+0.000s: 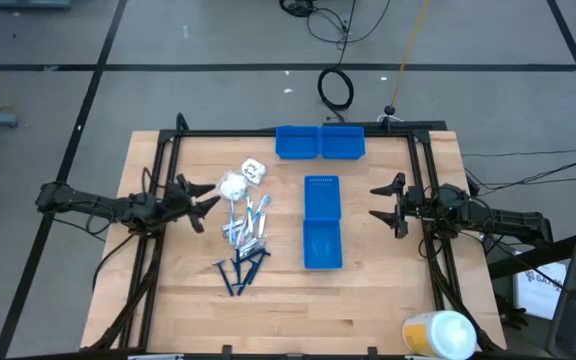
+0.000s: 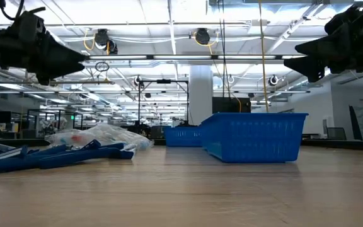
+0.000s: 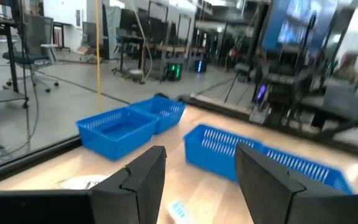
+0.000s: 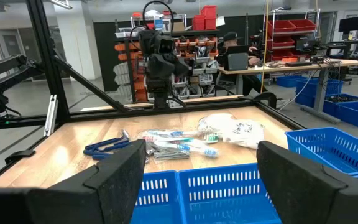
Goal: Pick & Place Travel size toiletries
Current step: Put the cotton balls in the top right blue bin
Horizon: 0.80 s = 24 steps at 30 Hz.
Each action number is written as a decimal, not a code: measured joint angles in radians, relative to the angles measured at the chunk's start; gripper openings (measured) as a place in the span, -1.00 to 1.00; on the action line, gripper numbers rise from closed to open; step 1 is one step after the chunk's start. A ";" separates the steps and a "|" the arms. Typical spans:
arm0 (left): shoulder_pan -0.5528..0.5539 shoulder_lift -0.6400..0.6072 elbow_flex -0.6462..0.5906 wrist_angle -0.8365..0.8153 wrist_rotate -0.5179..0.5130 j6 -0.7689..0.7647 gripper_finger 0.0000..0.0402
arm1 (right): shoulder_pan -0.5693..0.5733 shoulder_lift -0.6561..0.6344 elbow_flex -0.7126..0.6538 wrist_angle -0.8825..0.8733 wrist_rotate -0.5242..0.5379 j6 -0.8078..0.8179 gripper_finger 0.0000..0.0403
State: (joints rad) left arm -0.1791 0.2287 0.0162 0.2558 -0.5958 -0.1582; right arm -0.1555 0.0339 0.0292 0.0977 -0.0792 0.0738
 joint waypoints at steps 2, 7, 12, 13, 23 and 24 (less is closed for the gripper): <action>0.000 0.000 0.000 0.009 0.000 -0.009 -0.05 | 0.000 0.000 0.000 0.000 0.000 0.000 0.45; 0.002 0.000 0.000 -0.001 -0.056 -0.067 -0.05 | 0.000 0.000 0.000 0.000 0.000 0.000 0.45; 0.030 0.058 0.089 -0.102 -0.009 -0.174 -0.05 | 0.000 0.000 0.000 0.000 0.000 0.000 0.45; 0.039 0.090 0.131 -0.149 -0.007 -0.166 -0.05 | 0.000 0.000 0.000 0.000 0.000 0.000 0.45; 0.329 0.643 0.538 -0.472 -0.009 -0.076 0.08 | 0.000 0.000 0.000 0.000 0.000 0.000 0.45; 0.372 0.698 0.559 -0.469 0.030 -0.055 0.13 | 0.000 0.000 0.000 0.000 0.000 0.000 0.45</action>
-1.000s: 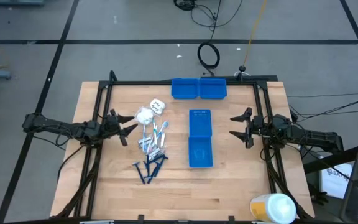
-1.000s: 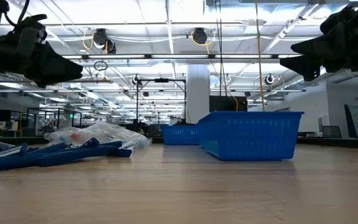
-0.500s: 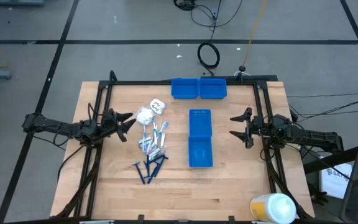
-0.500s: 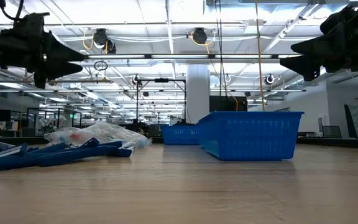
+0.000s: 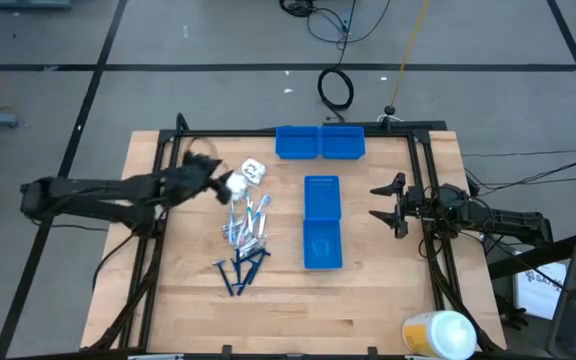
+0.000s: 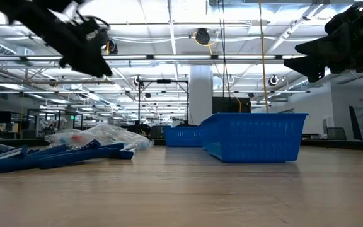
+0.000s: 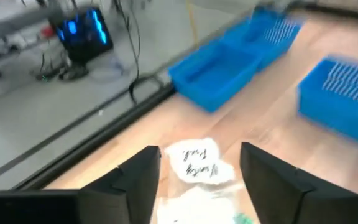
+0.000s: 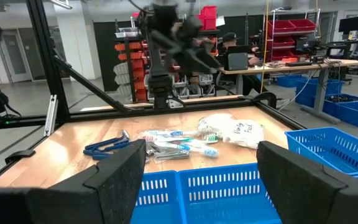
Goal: Pick & Place Travel size toiletries
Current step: Put the cotton balls in the top right blue bin
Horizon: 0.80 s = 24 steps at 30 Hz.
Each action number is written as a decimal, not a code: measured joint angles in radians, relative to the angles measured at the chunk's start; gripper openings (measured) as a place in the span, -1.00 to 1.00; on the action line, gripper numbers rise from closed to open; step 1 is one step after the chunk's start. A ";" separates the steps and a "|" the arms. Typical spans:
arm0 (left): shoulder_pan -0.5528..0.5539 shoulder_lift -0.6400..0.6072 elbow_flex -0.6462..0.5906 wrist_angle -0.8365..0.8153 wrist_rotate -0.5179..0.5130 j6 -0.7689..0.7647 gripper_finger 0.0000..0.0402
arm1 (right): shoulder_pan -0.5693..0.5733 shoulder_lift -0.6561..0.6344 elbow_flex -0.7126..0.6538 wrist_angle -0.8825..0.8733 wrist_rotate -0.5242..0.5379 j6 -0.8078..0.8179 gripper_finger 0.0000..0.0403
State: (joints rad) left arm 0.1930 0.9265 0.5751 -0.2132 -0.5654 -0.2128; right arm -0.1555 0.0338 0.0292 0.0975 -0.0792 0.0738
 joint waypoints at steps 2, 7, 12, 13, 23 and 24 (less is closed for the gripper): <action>0.082 0.104 0.040 0.037 0.084 0.017 0.24 | 0.000 0.000 0.000 0.000 0.000 0.000 0.45; 0.228 0.342 0.113 0.140 0.277 0.031 0.44 | 0.000 0.000 0.000 0.000 0.000 0.000 0.45; 0.310 0.510 0.166 0.142 0.286 0.044 0.47 | 0.000 0.000 0.000 0.000 0.000 0.000 0.45; 0.322 0.535 0.170 0.137 0.306 0.043 0.47 | 0.000 0.000 0.000 0.000 0.000 0.000 0.45; 0.382 0.688 0.171 0.138 0.401 0.007 0.48 | 0.000 0.000 0.000 0.000 0.000 0.000 0.45; 0.386 0.695 0.172 0.138 0.420 -0.008 0.48 | 0.000 0.000 0.000 0.000 0.000 0.000 0.45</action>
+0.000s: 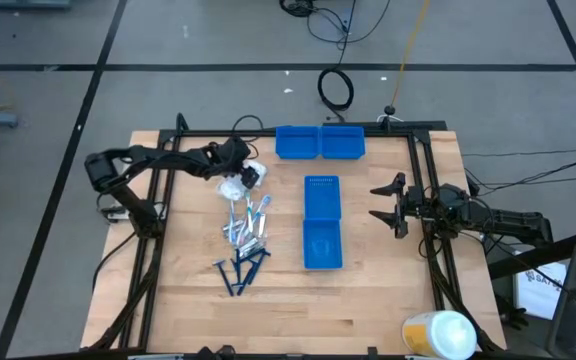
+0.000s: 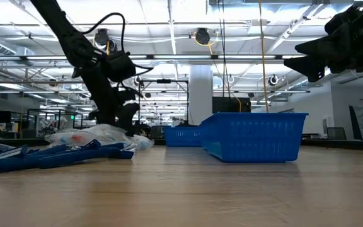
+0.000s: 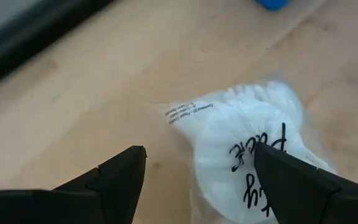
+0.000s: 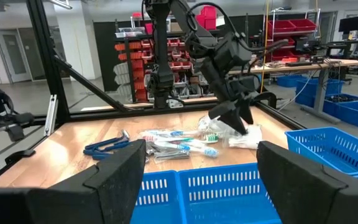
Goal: Pick & Place Travel size toiletries
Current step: Put the cotton balls in the top right blue bin
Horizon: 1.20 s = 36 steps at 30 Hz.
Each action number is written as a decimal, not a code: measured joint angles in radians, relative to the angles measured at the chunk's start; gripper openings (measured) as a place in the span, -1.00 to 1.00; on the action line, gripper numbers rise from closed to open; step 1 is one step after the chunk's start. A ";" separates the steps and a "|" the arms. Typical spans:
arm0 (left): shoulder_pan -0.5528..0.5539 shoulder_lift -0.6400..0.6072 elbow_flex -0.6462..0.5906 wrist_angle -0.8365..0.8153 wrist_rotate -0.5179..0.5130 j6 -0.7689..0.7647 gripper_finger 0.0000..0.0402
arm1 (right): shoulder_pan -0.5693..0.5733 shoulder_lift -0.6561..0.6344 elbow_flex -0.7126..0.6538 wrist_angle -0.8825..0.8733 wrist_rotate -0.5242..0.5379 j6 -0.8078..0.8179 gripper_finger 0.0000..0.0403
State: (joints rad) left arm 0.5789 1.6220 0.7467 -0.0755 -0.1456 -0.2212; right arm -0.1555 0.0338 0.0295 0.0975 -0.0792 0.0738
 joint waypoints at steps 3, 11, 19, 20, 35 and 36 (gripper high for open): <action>0.005 0.012 0.001 0.001 0.026 -0.022 0.43 | 0.000 0.000 0.000 0.000 0.000 0.000 0.45; 0.003 0.012 0.001 0.019 0.069 -0.019 -0.21 | 0.000 0.000 0.000 0.035 0.048 -0.010 0.45; -0.021 -0.094 0.000 0.044 0.070 0.123 -0.95 | 0.000 0.000 -0.001 0.347 0.129 0.087 0.45; -0.027 -0.125 0.000 0.053 0.070 0.138 -0.95 | 0.000 0.000 -0.001 0.377 0.130 0.137 0.45; -0.126 -0.340 0.000 0.437 0.068 0.481 -0.98 | 0.000 0.001 -0.001 0.468 0.166 0.203 0.45; -0.134 -0.338 0.000 0.451 0.067 0.511 -0.98 | 0.000 0.001 -0.001 0.469 0.164 0.207 0.45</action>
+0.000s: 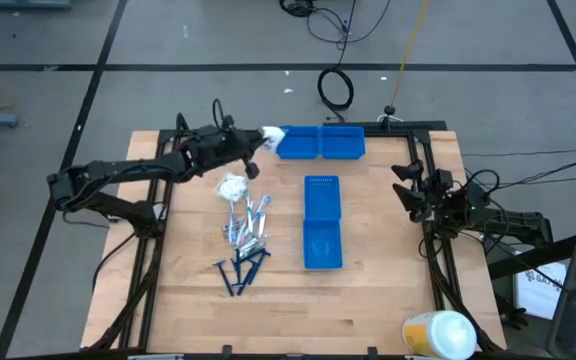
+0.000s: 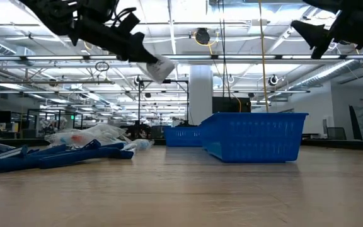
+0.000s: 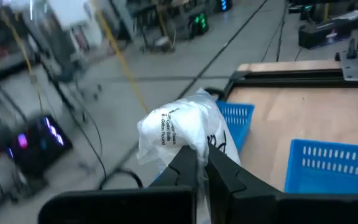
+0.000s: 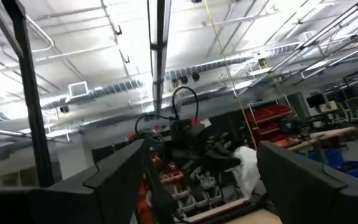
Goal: Pick & Place Travel size toiletries
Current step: Put the cotton balls in the top right blue bin
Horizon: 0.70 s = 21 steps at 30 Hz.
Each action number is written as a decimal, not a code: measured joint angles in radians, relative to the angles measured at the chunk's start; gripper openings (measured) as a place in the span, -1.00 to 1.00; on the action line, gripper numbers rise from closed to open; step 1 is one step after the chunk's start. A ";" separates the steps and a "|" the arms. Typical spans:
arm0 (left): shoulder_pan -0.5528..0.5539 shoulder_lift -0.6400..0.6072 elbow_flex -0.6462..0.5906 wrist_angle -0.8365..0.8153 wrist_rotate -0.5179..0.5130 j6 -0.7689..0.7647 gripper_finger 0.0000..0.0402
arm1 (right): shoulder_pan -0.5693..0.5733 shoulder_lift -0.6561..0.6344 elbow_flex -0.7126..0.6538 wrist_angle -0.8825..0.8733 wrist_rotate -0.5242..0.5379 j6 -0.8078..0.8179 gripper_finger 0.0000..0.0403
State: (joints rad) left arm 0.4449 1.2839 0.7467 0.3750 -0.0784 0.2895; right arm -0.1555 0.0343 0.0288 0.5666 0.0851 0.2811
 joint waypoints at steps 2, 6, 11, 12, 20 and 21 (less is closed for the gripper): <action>-0.021 0.002 0.000 0.007 0.000 0.055 -0.97 | 0.000 0.003 0.000 0.014 0.067 -0.015 0.45; -0.088 0.003 0.000 0.049 0.001 0.149 -0.98 | -0.001 0.006 0.000 -0.110 0.340 -0.065 0.45; -0.163 0.008 0.000 0.080 0.002 0.226 -0.96 | -0.001 0.058 0.001 -0.284 0.441 0.074 0.45; -0.172 0.009 0.000 0.075 0.002 0.230 -0.95 | -0.001 0.077 0.001 -0.283 0.439 0.104 0.45; -0.198 0.053 0.000 0.204 0.091 0.231 -0.96 | -0.001 0.265 0.001 -0.039 0.388 0.115 0.45; -0.198 0.079 0.000 0.262 0.120 0.236 -0.96 | -0.001 0.304 0.001 0.013 0.381 0.078 0.45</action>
State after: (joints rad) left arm 0.2470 1.3629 0.7468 0.6371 0.0415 0.5252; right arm -0.1562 0.3386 0.0299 0.5791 0.4658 0.3586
